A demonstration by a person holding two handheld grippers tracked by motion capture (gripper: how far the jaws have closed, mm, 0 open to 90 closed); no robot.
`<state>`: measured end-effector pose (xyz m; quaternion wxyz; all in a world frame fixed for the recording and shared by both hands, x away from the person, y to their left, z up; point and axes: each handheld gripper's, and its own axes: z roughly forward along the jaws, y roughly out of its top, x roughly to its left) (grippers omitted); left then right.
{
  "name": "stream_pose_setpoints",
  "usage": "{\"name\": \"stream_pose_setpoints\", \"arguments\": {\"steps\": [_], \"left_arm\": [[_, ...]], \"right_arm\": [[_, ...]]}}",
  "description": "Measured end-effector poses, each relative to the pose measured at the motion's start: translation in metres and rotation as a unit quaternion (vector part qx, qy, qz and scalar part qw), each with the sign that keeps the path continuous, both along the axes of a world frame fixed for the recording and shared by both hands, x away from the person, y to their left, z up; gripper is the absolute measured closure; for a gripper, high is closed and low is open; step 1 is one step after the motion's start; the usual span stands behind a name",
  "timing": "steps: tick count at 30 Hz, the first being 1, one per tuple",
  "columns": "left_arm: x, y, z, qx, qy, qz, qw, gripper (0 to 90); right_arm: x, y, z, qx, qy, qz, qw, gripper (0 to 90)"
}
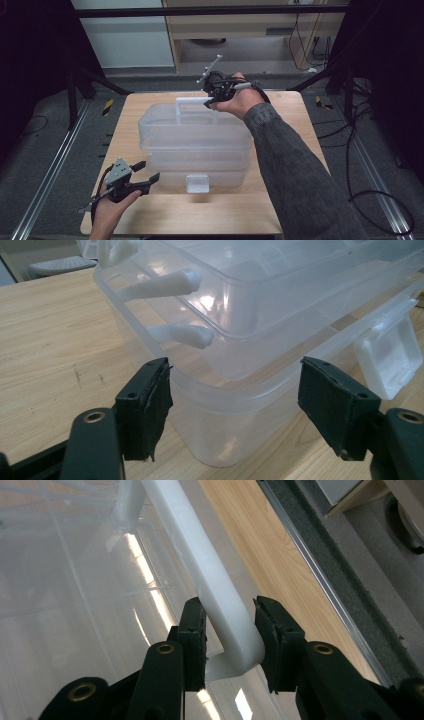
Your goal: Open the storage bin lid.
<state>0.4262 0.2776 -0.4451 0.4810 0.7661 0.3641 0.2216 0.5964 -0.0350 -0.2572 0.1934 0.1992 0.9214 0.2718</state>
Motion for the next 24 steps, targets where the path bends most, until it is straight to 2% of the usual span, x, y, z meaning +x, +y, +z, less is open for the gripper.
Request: {"name": "stream_pose_setpoints", "arguments": {"steps": [24], "left_arm": [[0.001, 0.0, -0.002, 0.007, 0.007, 0.003, 0.9999, 29.7]], "right_arm": [[0.012, -0.001, 0.003, 0.003, 0.006, -0.009, 0.9999, 66.0]]}}
